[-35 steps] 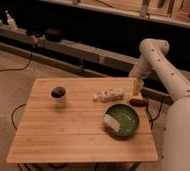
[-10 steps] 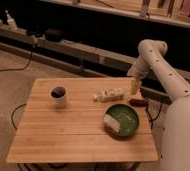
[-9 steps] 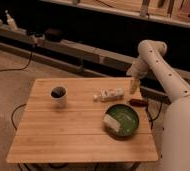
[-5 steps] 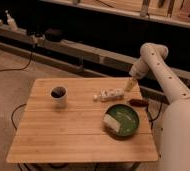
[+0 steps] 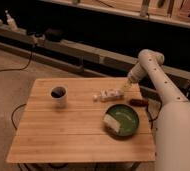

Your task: Place the bottle in the ceramic bowl

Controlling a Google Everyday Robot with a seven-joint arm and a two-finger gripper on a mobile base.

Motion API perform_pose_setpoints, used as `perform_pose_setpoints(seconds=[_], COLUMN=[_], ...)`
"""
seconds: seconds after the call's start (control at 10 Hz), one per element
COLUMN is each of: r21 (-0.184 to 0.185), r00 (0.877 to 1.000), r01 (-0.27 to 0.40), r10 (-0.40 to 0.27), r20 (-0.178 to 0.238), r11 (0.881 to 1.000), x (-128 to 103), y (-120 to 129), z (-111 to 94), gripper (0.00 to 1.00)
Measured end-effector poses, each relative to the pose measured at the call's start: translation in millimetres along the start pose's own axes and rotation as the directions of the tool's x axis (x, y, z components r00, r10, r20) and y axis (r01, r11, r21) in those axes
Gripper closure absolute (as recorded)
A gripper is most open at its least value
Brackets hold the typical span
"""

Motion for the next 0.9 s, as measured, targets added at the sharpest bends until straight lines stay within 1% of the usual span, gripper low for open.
perform_pose_setpoints(seconds=[0.1, 0.2, 0.3, 0.4, 0.6, 0.8, 0.9], r21=[0.013, 0.020, 0.025, 0.026, 0.032, 0.048, 0.053], r00=[0.999, 0.996, 0.988, 0.972, 0.940, 0.918, 0.913], r01=[0.039, 0.082, 0.152, 0.232, 0.335, 0.391, 0.402], r10=[-0.039, -0.083, -0.152, -0.233, -0.336, -0.394, -0.405], r20=[0.012, 0.020, 0.031, 0.042, 0.052, 0.055, 0.056], r11=[0.999, 0.996, 0.988, 0.972, 0.942, 0.919, 0.914], x=[3.5, 6.1, 9.7, 13.7, 18.6, 22.3, 23.6], y=[-5.1, -8.0, -10.6, -11.0, -10.1, -11.8, -11.9], z=[11.8, 18.7, 25.7, 30.6, 39.2, 46.4, 48.7], gripper=[0.20, 0.20, 0.20, 0.20, 0.20, 0.20, 0.20])
